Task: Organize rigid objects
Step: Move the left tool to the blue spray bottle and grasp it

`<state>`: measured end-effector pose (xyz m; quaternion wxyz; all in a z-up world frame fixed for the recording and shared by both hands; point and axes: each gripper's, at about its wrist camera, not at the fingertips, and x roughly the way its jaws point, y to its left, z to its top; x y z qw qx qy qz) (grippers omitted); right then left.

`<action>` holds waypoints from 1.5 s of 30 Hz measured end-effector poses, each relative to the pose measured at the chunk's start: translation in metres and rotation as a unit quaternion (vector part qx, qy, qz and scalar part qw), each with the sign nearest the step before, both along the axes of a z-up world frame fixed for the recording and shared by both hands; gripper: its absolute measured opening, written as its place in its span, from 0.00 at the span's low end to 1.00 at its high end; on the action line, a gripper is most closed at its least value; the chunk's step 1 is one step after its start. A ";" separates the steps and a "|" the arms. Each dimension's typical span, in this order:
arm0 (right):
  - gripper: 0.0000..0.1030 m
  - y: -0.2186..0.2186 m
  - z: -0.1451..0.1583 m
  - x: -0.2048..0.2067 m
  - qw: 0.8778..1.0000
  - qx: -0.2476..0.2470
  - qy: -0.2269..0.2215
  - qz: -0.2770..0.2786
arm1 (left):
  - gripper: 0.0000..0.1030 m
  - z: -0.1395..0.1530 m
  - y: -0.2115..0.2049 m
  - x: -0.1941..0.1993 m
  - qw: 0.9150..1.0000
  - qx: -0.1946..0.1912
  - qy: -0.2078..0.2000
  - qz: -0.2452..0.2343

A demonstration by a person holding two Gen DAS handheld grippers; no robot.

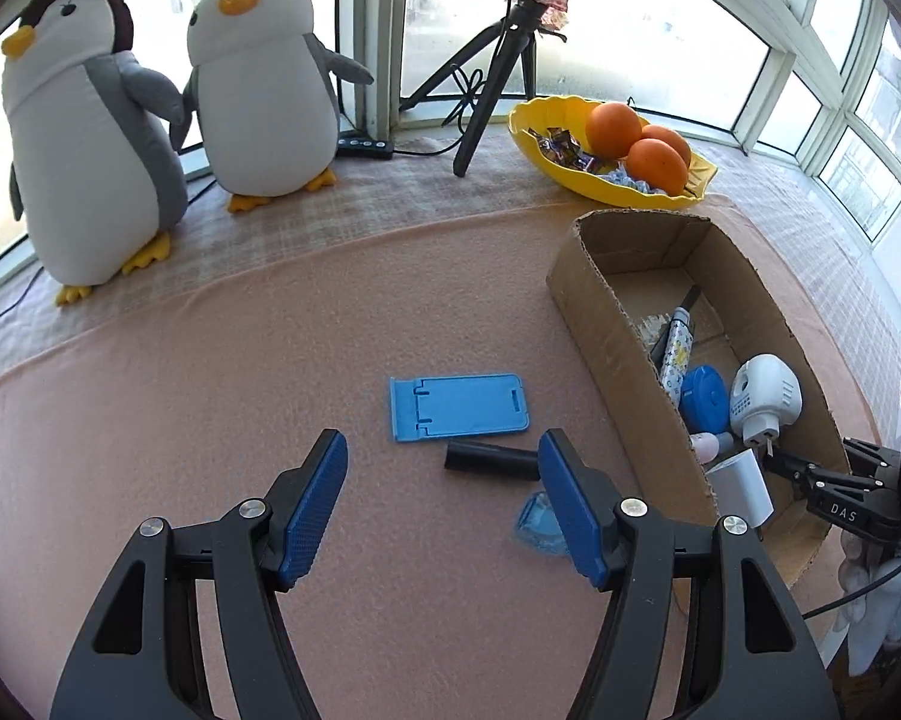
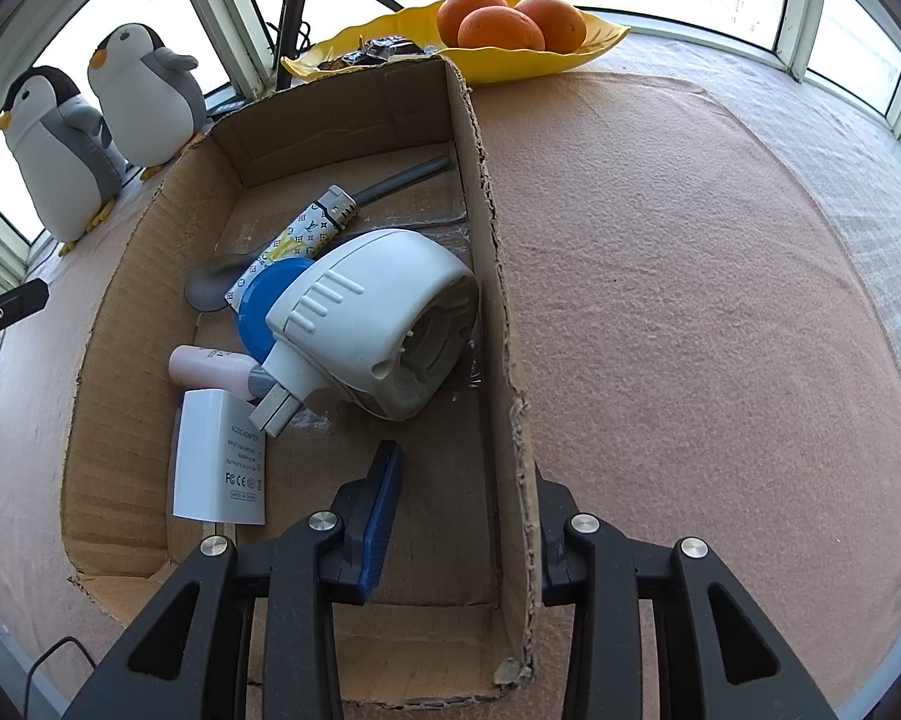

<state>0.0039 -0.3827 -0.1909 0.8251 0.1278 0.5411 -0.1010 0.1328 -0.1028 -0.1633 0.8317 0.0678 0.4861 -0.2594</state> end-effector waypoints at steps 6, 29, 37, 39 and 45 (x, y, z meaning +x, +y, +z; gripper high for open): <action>0.33 -0.001 -0.001 0.001 1.000 0.000 -0.001 -0.002 | 0.64 -0.028 -0.003 -0.019 0.997 -0.033 0.061 0.042; 0.33 -0.001 -0.001 0.001 1.000 0.000 -0.003 0.000 | 0.64 -0.057 -0.026 -0.029 0.996 0.011 0.066 0.052; 0.34 -0.001 -0.002 0.001 1.000 -0.001 -0.001 0.001 | 0.52 -0.056 -0.025 -0.027 0.997 0.018 0.061 0.048; 0.34 0.000 -0.002 0.001 1.000 -0.002 -0.001 0.001 | 0.44 -0.056 -0.023 -0.027 0.997 0.018 0.058 0.049; 0.34 0.000 -0.003 0.001 1.000 -0.002 -0.001 -0.001 | 0.35 -0.056 -0.019 -0.034 0.998 0.026 0.046 0.039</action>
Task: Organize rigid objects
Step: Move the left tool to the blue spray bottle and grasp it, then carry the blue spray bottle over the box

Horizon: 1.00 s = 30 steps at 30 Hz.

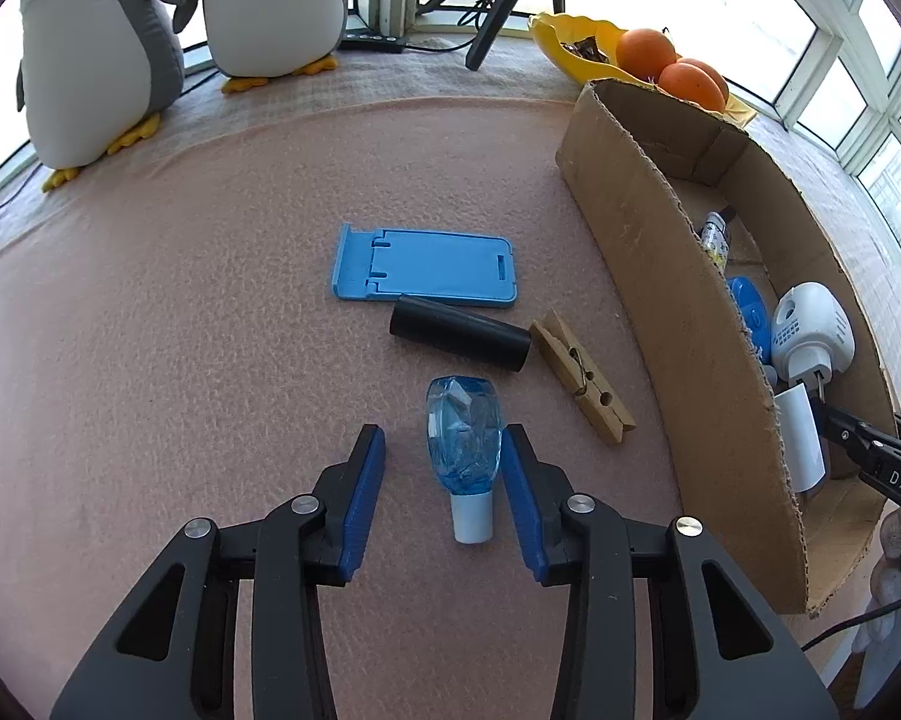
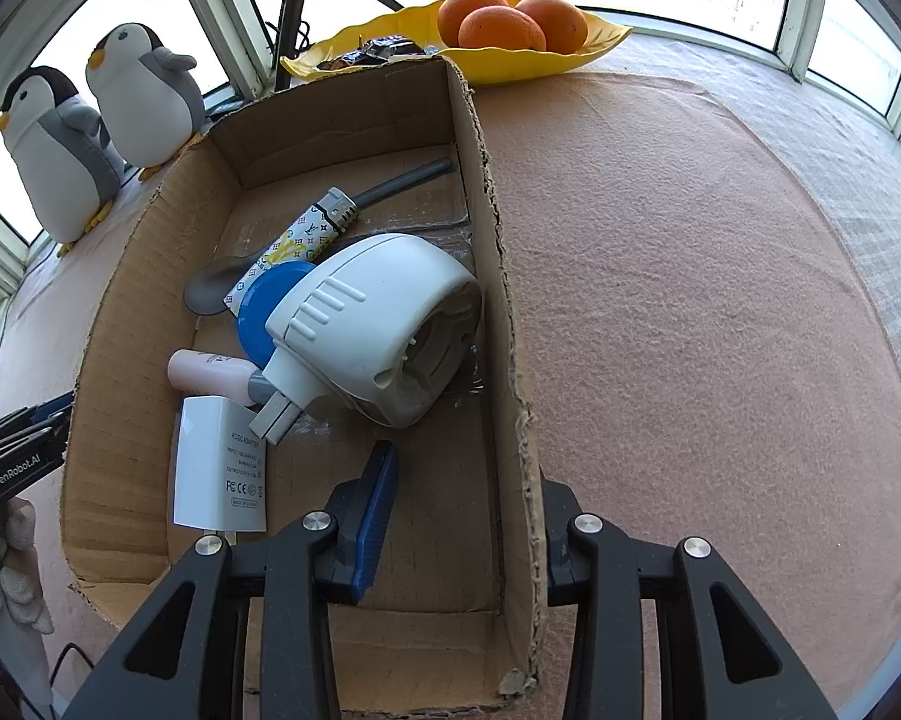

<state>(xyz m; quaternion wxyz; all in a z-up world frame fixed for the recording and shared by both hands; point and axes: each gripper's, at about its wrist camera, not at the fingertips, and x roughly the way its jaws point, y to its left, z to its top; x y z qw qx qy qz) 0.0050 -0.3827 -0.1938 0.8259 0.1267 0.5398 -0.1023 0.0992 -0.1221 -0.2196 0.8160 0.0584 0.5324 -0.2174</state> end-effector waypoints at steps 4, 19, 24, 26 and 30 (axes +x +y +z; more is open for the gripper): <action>0.34 0.000 0.000 -0.001 1.000 0.000 -0.001 -0.001 | 0.31 0.000 0.000 0.002 1.000 0.007 -0.005 -0.005; 0.34 -0.001 0.001 -0.001 1.000 0.003 -0.002 -0.001 | 0.29 0.003 0.006 0.001 1.000 -0.005 -0.011 -0.013; 0.34 -0.001 0.001 -0.001 1.000 0.002 -0.002 -0.001 | 0.29 0.017 0.008 0.002 1.000 -0.023 -0.015 -0.011; 0.34 -0.001 0.001 -0.001 1.000 0.002 -0.002 -0.001 | 0.29 0.029 0.006 0.002 0.999 -0.031 -0.023 -0.015; 0.34 -0.001 0.001 -0.001 1.000 0.002 -0.002 -0.001 | 0.29 0.055 -0.007 0.003 0.997 -0.048 -0.039 -0.035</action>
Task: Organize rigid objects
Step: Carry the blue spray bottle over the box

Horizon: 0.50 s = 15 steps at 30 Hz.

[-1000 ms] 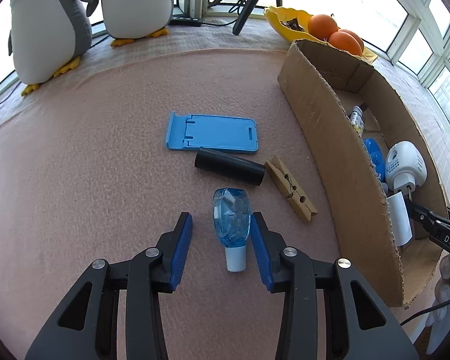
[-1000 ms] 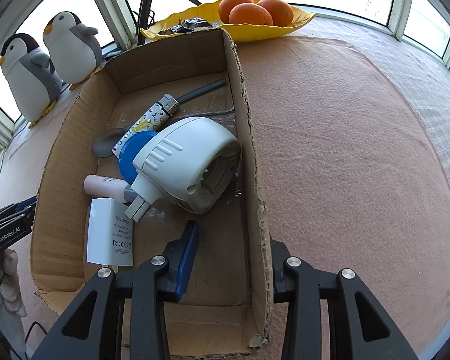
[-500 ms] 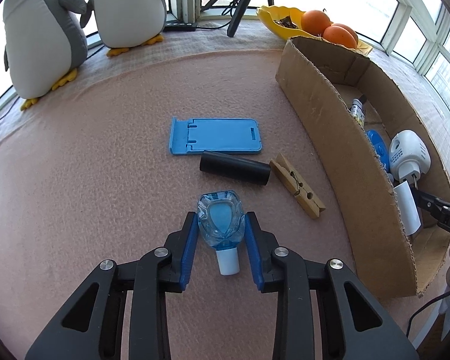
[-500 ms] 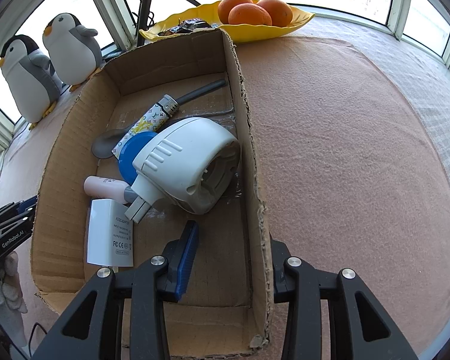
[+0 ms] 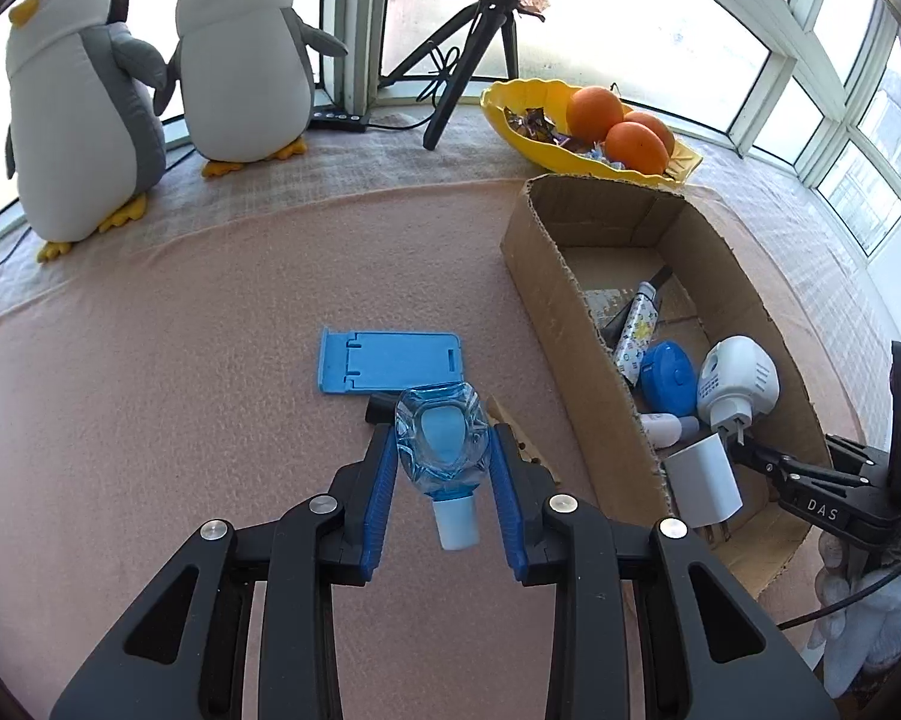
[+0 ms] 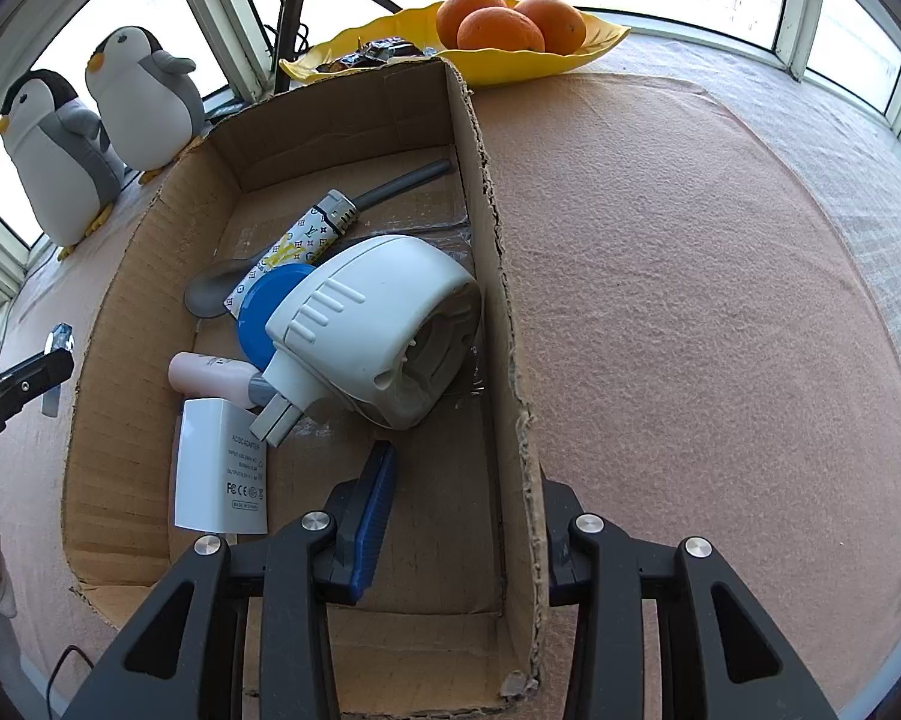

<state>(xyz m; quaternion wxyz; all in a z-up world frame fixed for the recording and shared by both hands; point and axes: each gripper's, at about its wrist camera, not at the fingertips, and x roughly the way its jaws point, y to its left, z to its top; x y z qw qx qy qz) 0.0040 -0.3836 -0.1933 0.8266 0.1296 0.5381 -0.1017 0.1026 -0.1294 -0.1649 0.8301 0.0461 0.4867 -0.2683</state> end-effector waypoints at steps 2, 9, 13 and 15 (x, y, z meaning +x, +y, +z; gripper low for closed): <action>0.34 0.000 0.000 0.000 1.000 0.000 0.000 0.000 | 0.29 0.012 -0.009 0.001 1.000 -0.008 -0.008 -0.010; 0.34 0.000 0.000 0.000 1.000 0.000 0.000 0.000 | 0.29 0.029 -0.046 0.004 0.999 -0.019 -0.017 -0.047; 0.34 0.000 0.000 0.000 1.000 0.000 0.000 0.000 | 0.29 0.025 -0.069 0.010 0.998 -0.014 -0.011 -0.058; 0.34 0.000 0.000 0.000 1.000 0.000 0.000 0.001 | 0.29 0.022 -0.079 0.013 0.998 -0.009 -0.010 -0.064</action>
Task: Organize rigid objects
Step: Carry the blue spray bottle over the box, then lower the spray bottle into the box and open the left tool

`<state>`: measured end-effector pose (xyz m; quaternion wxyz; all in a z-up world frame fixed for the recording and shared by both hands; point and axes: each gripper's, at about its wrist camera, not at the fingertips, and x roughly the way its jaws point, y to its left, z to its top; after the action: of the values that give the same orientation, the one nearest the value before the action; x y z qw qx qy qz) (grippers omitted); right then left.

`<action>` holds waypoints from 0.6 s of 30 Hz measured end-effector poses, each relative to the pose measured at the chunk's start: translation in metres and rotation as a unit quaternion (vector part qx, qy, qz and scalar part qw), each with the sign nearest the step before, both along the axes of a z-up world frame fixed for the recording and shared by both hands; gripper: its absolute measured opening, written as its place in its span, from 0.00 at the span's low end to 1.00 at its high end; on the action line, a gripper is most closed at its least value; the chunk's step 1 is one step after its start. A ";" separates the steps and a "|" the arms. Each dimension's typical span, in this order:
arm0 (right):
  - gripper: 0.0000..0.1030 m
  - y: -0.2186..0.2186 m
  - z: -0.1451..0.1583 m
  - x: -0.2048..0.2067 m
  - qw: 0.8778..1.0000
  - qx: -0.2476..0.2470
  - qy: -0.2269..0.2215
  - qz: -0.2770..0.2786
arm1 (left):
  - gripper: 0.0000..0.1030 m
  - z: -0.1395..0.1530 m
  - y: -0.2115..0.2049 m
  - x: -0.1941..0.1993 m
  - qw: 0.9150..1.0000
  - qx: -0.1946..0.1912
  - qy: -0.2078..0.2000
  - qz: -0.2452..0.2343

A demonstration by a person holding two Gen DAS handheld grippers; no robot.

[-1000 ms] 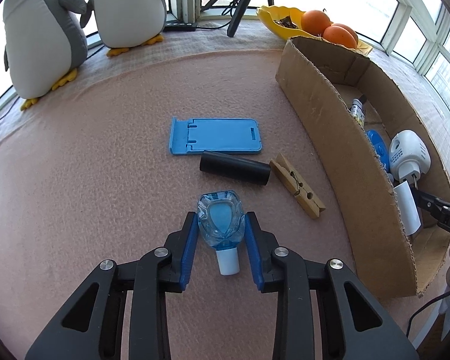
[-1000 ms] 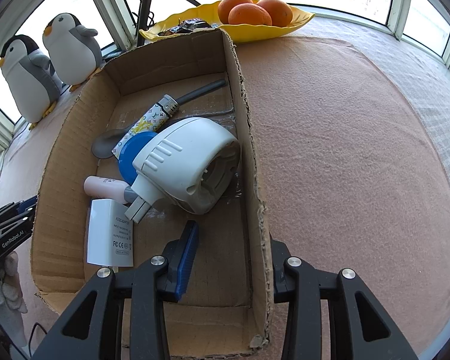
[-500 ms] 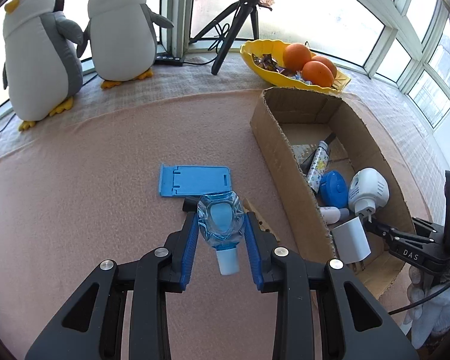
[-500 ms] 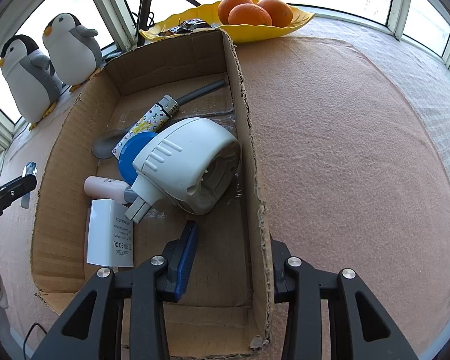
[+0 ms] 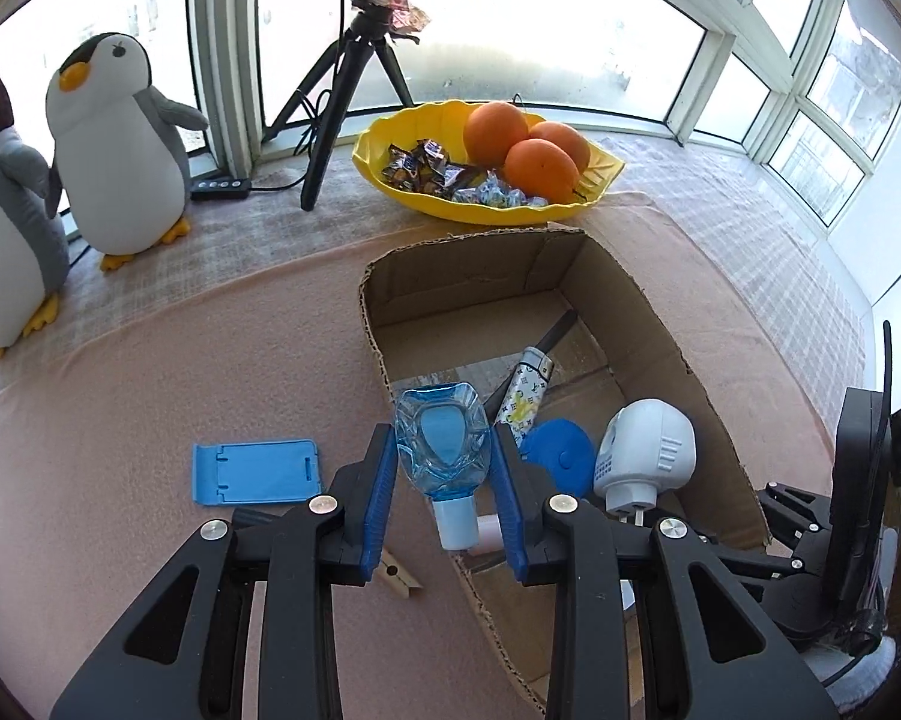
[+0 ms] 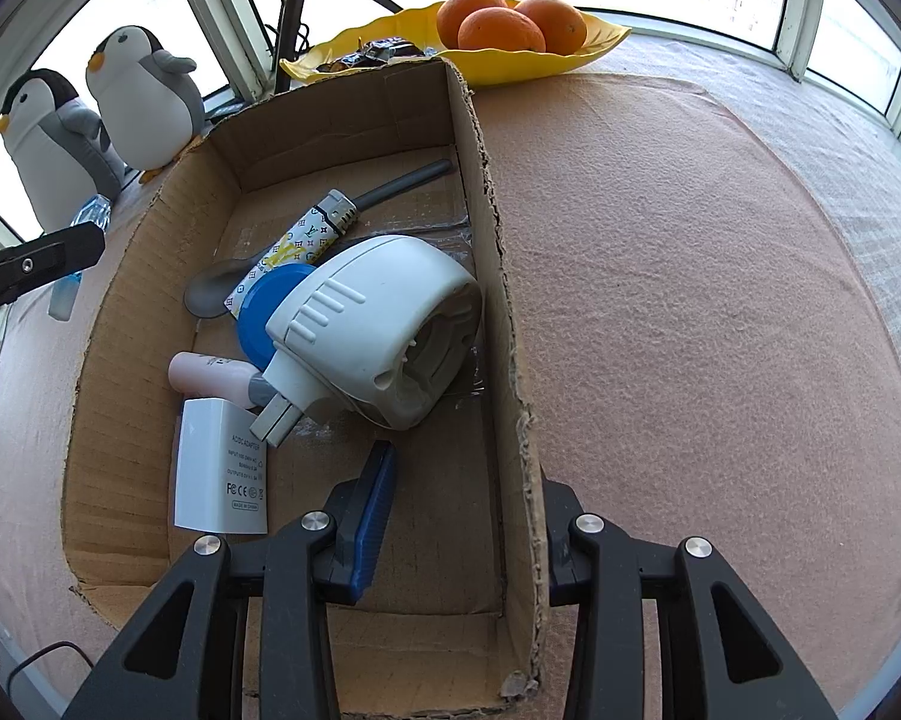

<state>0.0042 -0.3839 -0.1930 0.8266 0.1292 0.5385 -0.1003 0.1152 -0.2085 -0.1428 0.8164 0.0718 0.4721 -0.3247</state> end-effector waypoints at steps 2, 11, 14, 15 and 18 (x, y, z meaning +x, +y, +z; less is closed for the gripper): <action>0.34 0.000 0.000 0.000 1.000 0.001 0.000 0.000 | 0.29 -0.003 -0.009 0.002 1.000 0.005 0.000 -0.006; 0.35 0.000 0.000 0.000 1.000 0.001 0.000 0.000 | 0.29 -0.019 -0.037 0.007 0.999 0.027 0.011 -0.017; 0.35 0.000 0.000 0.000 1.000 0.000 0.000 0.000 | 0.29 -0.022 -0.041 0.006 0.999 0.031 0.013 -0.019; 0.35 0.000 0.000 0.000 1.000 0.000 0.000 0.000 | 0.29 -0.023 -0.042 0.006 0.999 0.033 0.013 -0.020; 0.35 0.000 0.000 0.000 1.000 0.001 0.000 0.000 | 0.29 -0.024 -0.044 0.007 0.999 0.035 0.014 -0.019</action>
<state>0.0047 -0.3841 -0.1928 0.8266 0.1300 0.5384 -0.0998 0.1218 -0.2524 -0.1672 0.8003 0.1042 0.4934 -0.3242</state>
